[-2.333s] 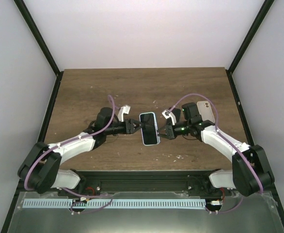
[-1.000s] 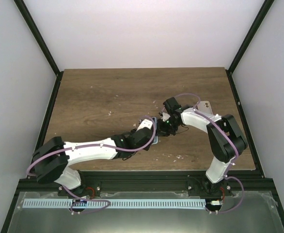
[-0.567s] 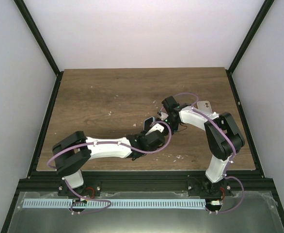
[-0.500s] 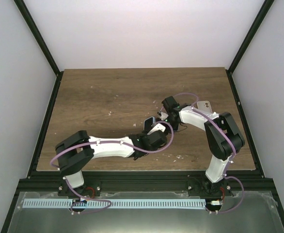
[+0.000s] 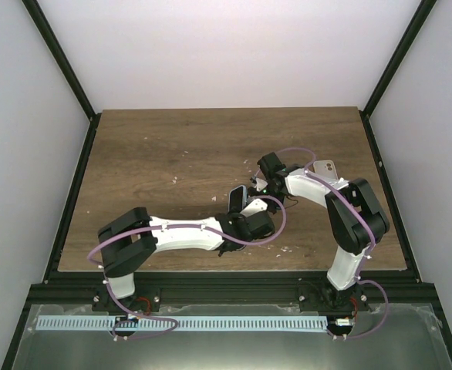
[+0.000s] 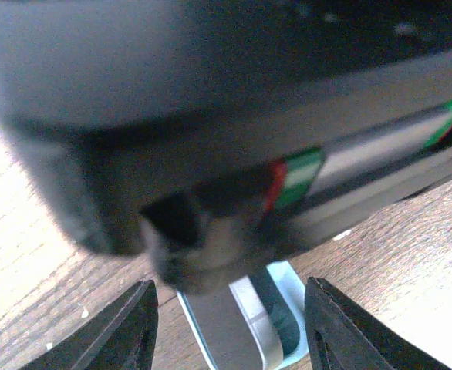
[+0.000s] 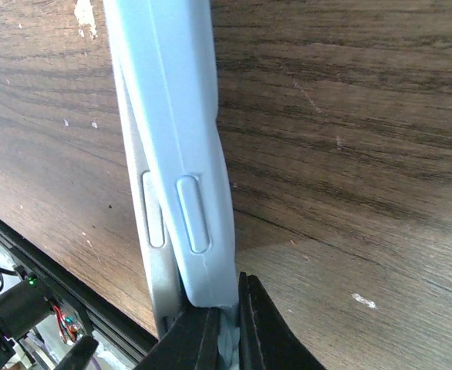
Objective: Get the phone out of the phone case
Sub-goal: Remove the phone case from the phone, then place the phone at the center of the board, then place the phone case at the center of the board, then reset both arms
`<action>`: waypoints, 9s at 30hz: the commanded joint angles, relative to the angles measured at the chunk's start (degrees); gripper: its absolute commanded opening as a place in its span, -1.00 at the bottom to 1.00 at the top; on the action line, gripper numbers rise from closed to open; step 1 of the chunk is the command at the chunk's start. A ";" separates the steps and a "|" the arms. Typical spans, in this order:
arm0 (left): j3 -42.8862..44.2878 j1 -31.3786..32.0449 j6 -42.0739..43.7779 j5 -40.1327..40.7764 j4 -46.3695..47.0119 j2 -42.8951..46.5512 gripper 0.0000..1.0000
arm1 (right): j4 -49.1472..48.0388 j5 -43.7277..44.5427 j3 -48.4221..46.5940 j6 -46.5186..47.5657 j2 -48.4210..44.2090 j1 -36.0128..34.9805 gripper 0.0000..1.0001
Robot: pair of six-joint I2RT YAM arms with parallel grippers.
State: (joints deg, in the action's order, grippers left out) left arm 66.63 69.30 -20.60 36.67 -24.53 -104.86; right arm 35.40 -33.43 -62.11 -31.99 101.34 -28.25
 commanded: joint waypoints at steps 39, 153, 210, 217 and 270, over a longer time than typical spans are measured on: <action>2.24 0.66 12.24 17.06 -4.09 -9.44 -0.17 | -1.38 -4.60 0.36 0.70 -1.57 1.53 -0.99; 20.13 -3.20 20.67 20.40 -6.88 -20.88 -0.32 | -31.44 -11.65 14.84 19.55 -28.32 34.81 -0.99; -6.78 -12.17 25.16 -8.39 -5.52 30.28 0.32 | 32.12 2.81 -22.43 54.58 9.75 37.56 -0.99; -6.96 -12.17 25.33 -8.18 -5.52 30.42 0.32 | 29.03 2.91 -24.41 52.60 11.90 38.87 -0.99; -6.55 -33.42 15.04 -14.99 -2.09 39.34 0.47 | -13.82 2.07 -15.34 38.08 -30.89 34.97 0.58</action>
State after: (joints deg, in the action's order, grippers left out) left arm 59.33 40.29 -1.56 26.22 -29.41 -69.17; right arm 39.94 -36.36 -84.03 14.24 76.79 6.61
